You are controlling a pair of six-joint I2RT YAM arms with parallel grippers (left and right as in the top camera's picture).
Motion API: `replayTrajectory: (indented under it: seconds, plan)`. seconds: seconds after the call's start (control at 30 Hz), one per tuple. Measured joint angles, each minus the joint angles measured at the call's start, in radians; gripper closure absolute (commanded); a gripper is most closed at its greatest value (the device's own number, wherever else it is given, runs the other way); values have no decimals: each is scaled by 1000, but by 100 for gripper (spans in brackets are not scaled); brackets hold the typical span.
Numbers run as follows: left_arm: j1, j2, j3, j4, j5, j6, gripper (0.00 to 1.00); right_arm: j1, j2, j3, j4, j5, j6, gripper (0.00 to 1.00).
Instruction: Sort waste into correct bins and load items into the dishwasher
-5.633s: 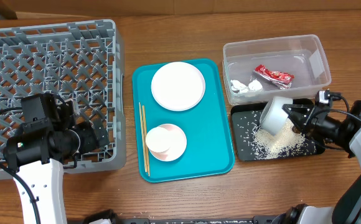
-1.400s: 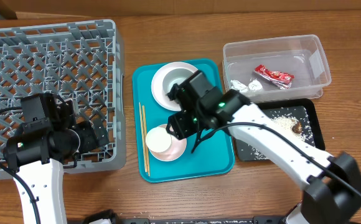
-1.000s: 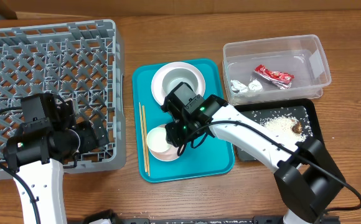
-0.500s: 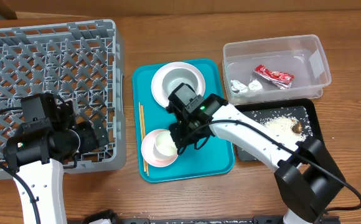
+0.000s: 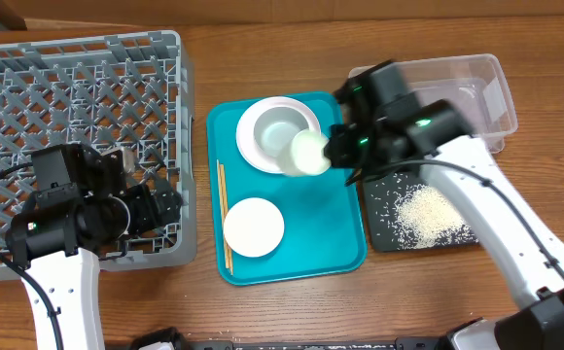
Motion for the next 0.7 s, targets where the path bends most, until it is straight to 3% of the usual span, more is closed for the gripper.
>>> replayTrajectory:
  seconds: [0.17,0.43,0.63,0.7]
  plan:
    - [-85,0,0,82,165,27,0,-127,0,-1,-11,-260,-92,89]
    - [-294,0,0,307,402,33,0,-139,0,-1,-12,-611,-191,96]
    - [-369,0,0,369,452,32,0,-139,0,-1,-24,-690,-205,95]
    - [-369,0,0,369,452,32,0,-139,0,-1,-46,-645,-205,85]
